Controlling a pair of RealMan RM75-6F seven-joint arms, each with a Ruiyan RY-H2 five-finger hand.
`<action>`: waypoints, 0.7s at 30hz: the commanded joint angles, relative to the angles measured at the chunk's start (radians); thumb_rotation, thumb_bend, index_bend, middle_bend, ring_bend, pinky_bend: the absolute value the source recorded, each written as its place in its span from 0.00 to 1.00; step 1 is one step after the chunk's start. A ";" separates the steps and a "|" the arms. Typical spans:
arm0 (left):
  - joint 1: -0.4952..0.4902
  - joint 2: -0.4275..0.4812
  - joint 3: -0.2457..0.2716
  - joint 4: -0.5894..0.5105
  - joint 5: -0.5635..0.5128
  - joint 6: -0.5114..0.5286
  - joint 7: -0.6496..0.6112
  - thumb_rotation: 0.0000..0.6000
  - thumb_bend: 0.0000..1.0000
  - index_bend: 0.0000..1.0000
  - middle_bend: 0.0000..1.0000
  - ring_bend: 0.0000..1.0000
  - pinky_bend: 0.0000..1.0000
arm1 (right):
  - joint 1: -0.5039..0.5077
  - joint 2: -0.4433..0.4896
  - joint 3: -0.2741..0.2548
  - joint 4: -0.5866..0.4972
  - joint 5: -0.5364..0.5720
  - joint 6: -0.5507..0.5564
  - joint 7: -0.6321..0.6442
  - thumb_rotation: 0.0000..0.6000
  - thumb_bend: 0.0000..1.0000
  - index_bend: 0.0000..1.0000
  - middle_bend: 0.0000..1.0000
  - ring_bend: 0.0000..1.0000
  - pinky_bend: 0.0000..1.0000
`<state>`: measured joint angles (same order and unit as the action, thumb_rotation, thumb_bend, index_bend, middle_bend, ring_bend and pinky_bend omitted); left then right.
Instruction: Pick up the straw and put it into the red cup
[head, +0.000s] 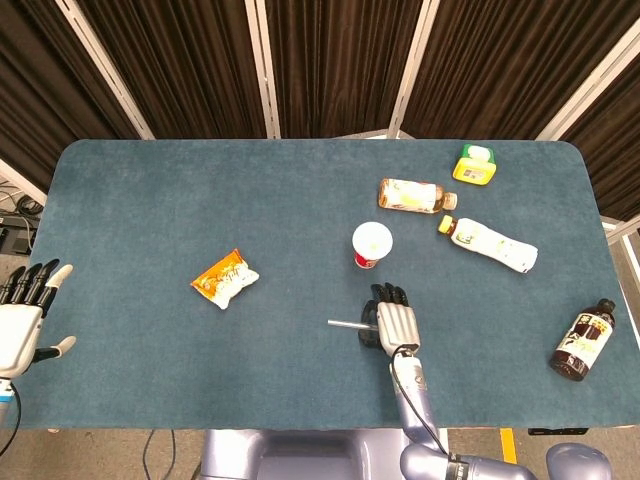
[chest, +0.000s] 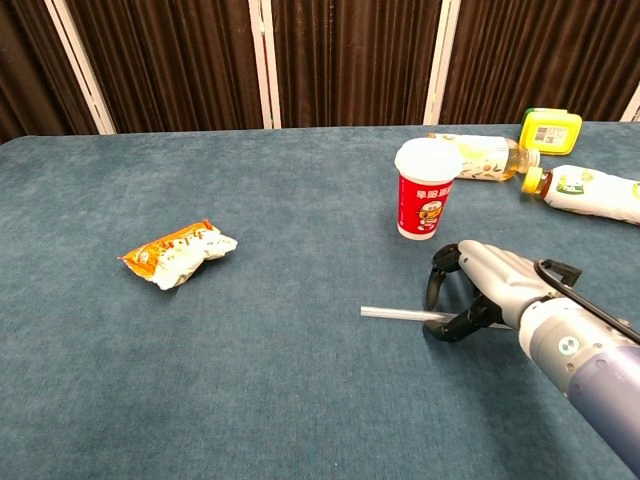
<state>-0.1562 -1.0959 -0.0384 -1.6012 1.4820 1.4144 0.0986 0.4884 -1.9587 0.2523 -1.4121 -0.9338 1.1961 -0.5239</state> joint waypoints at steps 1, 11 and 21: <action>0.000 0.000 0.000 0.000 0.000 0.000 0.000 1.00 0.08 0.00 0.00 0.00 0.00 | 0.001 0.002 -0.001 0.000 0.005 -0.004 -0.003 1.00 0.34 0.53 0.13 0.00 0.00; 0.000 0.000 0.000 0.000 0.000 0.000 0.000 1.00 0.08 0.00 0.00 0.00 0.00 | 0.002 0.009 -0.006 -0.014 0.020 -0.009 -0.013 1.00 0.37 0.57 0.16 0.00 0.00; 0.000 0.000 0.000 -0.001 -0.001 -0.001 -0.001 1.00 0.08 0.00 0.00 0.00 0.00 | -0.015 0.053 -0.013 -0.120 -0.053 0.024 0.056 1.00 0.37 0.58 0.17 0.00 0.00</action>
<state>-0.1563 -1.0955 -0.0385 -1.6021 1.4811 1.4139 0.0977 0.4809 -1.9222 0.2413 -1.5016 -0.9651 1.2083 -0.4891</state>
